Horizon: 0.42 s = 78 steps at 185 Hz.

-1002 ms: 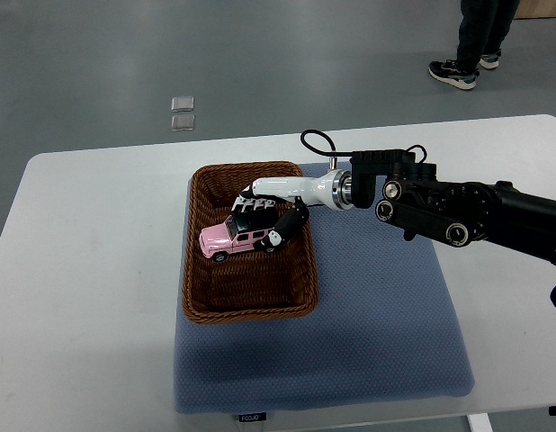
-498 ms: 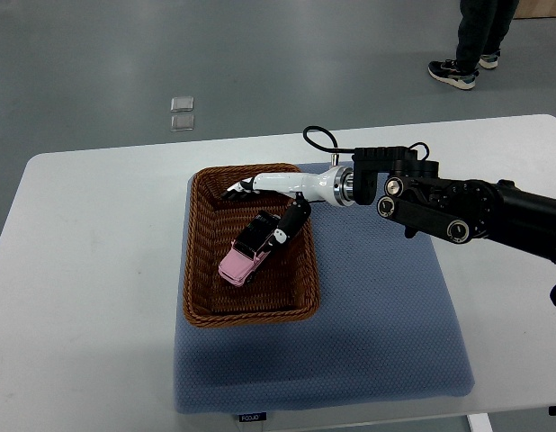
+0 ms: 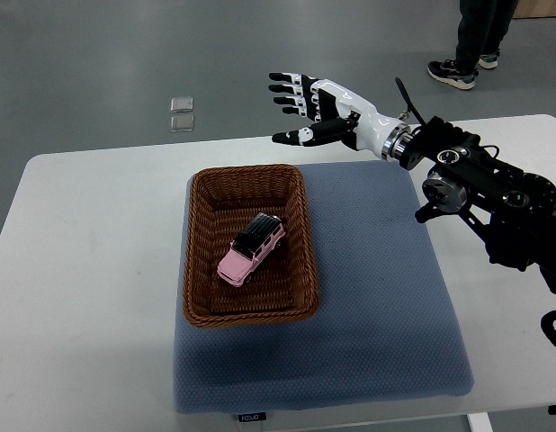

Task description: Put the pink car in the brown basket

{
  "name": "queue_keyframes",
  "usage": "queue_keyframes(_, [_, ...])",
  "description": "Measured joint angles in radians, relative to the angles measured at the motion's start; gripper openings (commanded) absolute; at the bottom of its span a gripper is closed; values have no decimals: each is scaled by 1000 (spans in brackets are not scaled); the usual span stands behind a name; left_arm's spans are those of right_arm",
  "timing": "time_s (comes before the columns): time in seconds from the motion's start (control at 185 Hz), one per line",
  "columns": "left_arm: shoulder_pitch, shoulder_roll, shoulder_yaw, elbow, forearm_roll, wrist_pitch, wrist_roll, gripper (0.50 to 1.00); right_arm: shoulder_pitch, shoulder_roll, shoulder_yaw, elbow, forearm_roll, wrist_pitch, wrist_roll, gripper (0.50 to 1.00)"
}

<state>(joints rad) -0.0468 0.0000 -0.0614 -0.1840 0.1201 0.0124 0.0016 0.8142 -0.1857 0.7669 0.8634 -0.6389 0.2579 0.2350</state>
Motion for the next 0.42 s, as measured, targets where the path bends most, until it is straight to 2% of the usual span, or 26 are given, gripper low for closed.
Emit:
queue_keyframes(0.2, [0, 0, 0, 0, 0, 0, 0, 1000, -161, 42, 163, -26, 368, -6, 2, 913])
queue_keyframes(0.423, [0, 0, 0, 0, 1, 0, 0, 1000, -190, 61, 174, -128, 504, -2, 4, 913])
